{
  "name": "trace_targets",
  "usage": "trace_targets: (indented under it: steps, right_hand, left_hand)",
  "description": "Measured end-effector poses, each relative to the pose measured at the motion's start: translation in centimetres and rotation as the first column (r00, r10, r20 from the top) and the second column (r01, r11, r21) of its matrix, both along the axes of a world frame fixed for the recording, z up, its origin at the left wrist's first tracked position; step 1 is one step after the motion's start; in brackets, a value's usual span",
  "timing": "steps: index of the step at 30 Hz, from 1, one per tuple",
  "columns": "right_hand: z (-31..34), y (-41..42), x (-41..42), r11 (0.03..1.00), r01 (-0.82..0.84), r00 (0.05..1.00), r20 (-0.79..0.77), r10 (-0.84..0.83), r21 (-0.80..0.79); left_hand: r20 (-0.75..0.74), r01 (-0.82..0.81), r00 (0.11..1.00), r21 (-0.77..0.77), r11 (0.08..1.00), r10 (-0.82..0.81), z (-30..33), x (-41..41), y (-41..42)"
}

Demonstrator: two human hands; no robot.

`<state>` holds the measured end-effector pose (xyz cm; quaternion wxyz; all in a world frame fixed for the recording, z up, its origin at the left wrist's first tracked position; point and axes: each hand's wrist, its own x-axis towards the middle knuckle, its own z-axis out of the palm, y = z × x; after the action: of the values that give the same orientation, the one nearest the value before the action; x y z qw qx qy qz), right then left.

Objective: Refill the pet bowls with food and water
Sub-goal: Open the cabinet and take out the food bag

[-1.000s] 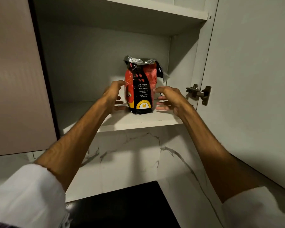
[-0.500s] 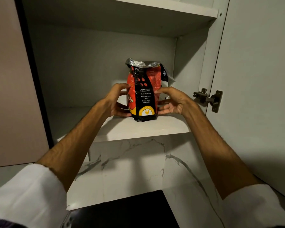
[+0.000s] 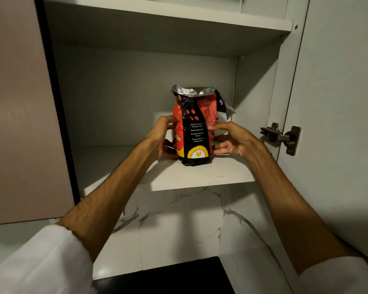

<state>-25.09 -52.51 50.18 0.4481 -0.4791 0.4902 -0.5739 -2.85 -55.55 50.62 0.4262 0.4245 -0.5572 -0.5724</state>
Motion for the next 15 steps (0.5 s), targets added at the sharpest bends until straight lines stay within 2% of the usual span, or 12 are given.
trace_targets:
  steps: [15]
  right_hand:
    - [1.0, 3.8, 1.6, 1.0, 0.004, 1.0, -0.016, -0.004, -0.006]
  left_hand:
    - [-0.015, -0.018, 1.0, -0.065, 0.998, 0.017, 0.7, 2.0, 4.2]
